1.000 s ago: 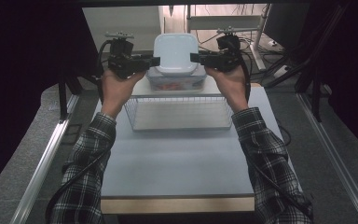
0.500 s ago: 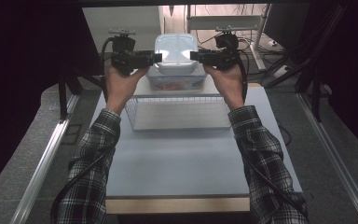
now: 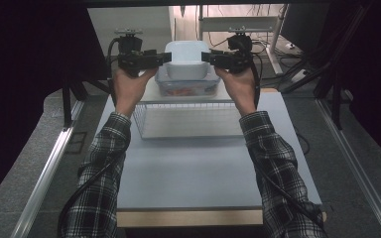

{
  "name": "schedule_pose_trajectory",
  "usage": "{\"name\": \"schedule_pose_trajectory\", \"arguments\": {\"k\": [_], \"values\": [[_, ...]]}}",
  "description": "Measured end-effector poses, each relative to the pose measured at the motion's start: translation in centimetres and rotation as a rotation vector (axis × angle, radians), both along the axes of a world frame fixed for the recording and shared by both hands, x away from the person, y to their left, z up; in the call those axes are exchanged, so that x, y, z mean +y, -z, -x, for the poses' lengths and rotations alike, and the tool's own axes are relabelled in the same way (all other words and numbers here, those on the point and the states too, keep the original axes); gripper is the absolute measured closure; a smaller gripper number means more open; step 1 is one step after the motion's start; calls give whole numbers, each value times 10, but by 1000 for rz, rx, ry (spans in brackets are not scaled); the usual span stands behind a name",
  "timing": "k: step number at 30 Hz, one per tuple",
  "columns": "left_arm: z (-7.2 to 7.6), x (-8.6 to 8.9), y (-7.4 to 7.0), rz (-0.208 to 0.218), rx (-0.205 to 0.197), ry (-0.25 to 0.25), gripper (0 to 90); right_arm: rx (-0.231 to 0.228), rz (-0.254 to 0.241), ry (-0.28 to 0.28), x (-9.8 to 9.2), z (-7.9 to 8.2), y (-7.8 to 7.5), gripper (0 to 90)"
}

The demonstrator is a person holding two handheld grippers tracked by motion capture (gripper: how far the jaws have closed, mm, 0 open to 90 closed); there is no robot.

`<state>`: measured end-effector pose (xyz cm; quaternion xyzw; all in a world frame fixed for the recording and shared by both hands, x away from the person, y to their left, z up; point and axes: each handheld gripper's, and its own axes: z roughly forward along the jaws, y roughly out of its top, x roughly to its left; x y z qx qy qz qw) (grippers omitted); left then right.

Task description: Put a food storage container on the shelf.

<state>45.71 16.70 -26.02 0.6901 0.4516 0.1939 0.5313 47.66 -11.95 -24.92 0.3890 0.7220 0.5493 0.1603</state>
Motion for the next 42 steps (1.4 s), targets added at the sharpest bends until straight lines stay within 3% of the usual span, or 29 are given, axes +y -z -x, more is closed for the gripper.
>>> {"name": "schedule_pose_trajectory", "arguments": {"k": [5, 13, 21, 27, 37, 42], "values": [[0, -1, -2, -38, -23, -9, 328, -2, -3, 5, 0, -1, 0, 554], [6, 2, -2, 6, -58, 32, 284, -18, -25, 1, -1, -2, 2, 473], [15, 2, 2, 22, -79, 113, 205, -32, -23, -54, -1, 3, 2, 330], [23, 2, 10, -9, -64, 190, 119, -55, 15, -107, -2, 11, 5, 219], [40, -3, 23, -9, -74, 261, 85, -46, 25, -166, -11, 24, 21, 148], [50, -11, 30, -44, -88, 287, 78, -45, 11, -194, -16, 33, 27, 123]]}}
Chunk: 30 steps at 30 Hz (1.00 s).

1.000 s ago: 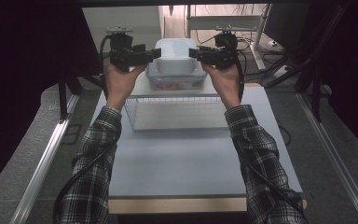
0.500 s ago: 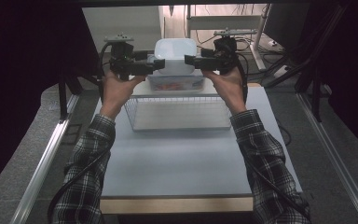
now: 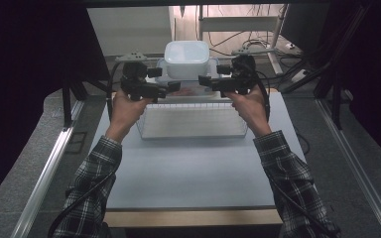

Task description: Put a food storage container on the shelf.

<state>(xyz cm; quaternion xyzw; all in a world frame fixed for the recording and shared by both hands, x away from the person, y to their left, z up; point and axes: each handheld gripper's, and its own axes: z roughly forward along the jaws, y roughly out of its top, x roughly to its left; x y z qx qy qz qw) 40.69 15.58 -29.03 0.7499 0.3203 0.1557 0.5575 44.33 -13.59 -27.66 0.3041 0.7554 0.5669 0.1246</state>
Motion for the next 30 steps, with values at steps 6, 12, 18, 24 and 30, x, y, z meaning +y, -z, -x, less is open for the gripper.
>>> {"name": "schedule_pose_trajectory", "arguments": {"k": [6, 12, 18, 24, 30], "values": [[13, -5, 12, -30, 0, 8, 66, -3, -8, -39, -8, 14, 6, 96], [23, -4, 25, -37, 15, 22, 58, -4, -2, -60, -17, 25, 15, 79], [32, -3, 36, -43, 25, 40, 60, 5, 2, -75, -23, 33, 26, 71], [39, -3, 48, -76, 49, 69, 51, 10, 17, -89, -25, 41, 38, 63], [48, -5, 61, -100, 58, 74, 45, 17, 30, -105, -26, 49, 51, 58]]}}
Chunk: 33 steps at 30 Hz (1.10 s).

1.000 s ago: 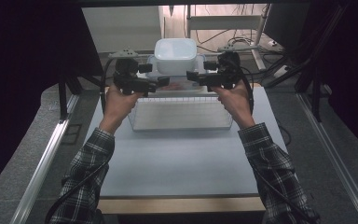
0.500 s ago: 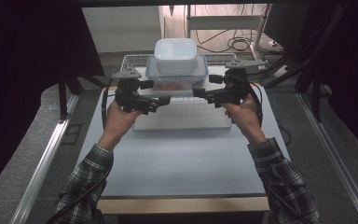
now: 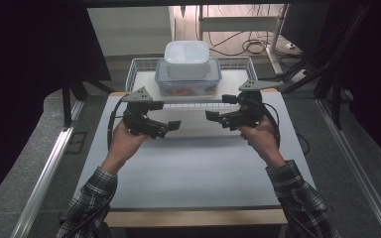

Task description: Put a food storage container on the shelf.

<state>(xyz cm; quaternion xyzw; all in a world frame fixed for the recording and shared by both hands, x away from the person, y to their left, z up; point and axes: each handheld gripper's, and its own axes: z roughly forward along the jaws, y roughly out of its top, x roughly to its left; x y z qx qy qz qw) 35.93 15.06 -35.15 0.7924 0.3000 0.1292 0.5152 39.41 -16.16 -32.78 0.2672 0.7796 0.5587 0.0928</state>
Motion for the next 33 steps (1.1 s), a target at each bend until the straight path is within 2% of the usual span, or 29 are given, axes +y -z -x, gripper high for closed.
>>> {"name": "schedule_pose_trajectory", "arguments": {"k": [5, 10, 13, 17, 22, 24, 26, 28, 33], "values": [[4, -2, 15, -4, 17, 9, 43, 15, -10, -17, -1, 7, 12, 52], [10, -4, 30, -3, 20, 8, 42, 7, 20, -24, -1, 15, 23, 35], [14, -3, 38, 20, 21, 3, 42, -2, 34, -22, -3, 18, 31, 19], [20, -1, 50, 16, 14, -18, 43, -1, 29, -7, -8, 20, 38, 5], [25, 2, 62, 56, 22, -30, 44, 7, 35, 15, -15, 21, 46, 0], [25, 2, 63, 45, 30, -26, 45, 5, 38, 22, -17, 22, 48, 0], [28, 1, 63, 39, 14, -32, 46, 8, 42, 31, -18, 24, 49, 0], [31, 0, 65, 38, 14, -24, 46, 12, 47, 37, -20, 26, 51, 0], [38, -3, 71, 2, 8, -20, 44, 3, 67, 52, -20, 32, 53, 0]]}}
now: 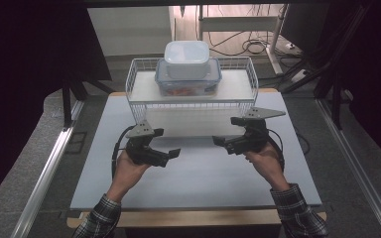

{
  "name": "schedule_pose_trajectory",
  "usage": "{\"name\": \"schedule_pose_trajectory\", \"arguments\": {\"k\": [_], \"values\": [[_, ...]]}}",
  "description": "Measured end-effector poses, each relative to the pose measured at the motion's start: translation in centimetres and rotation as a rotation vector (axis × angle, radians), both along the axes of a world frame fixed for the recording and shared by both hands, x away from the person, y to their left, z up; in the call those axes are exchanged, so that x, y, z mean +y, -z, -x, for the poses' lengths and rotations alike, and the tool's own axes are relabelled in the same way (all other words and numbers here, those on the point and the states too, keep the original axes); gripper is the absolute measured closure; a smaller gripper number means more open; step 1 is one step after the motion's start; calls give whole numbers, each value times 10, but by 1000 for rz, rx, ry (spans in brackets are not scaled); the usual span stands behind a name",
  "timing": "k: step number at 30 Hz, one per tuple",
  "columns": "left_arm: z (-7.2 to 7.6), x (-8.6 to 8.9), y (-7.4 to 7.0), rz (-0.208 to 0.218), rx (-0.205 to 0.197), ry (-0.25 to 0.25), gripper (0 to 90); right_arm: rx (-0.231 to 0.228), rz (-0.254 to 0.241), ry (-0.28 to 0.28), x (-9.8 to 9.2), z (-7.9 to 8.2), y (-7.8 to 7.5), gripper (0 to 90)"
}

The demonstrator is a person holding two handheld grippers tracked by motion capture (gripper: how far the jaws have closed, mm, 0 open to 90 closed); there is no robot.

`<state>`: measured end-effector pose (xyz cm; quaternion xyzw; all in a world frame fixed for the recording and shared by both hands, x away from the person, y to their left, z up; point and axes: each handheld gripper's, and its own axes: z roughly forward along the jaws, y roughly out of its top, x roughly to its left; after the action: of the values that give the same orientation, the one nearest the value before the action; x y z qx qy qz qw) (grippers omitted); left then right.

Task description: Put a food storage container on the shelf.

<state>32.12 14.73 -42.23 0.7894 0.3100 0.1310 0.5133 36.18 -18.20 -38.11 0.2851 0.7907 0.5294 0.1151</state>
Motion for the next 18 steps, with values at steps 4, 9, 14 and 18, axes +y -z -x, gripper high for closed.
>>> {"name": "schedule_pose_trajectory", "arguments": {"k": [4, 9, 14, 18], "values": [[5, -1, 5, -11, 3, 0, 43, -7, 10, 0, 0, 4, 2, 0], [11, 0, 12, -20, 6, -3, 46, -10, 20, 2, -1, 9, 7, 0], [17, -1, 17, -28, 4, -10, 46, -19, 33, 4, -2, 13, 12, 0], [22, -2, 23, -41, 2, -13, 46, -22, 42, 1, -3, 16, 17, 0]]}}
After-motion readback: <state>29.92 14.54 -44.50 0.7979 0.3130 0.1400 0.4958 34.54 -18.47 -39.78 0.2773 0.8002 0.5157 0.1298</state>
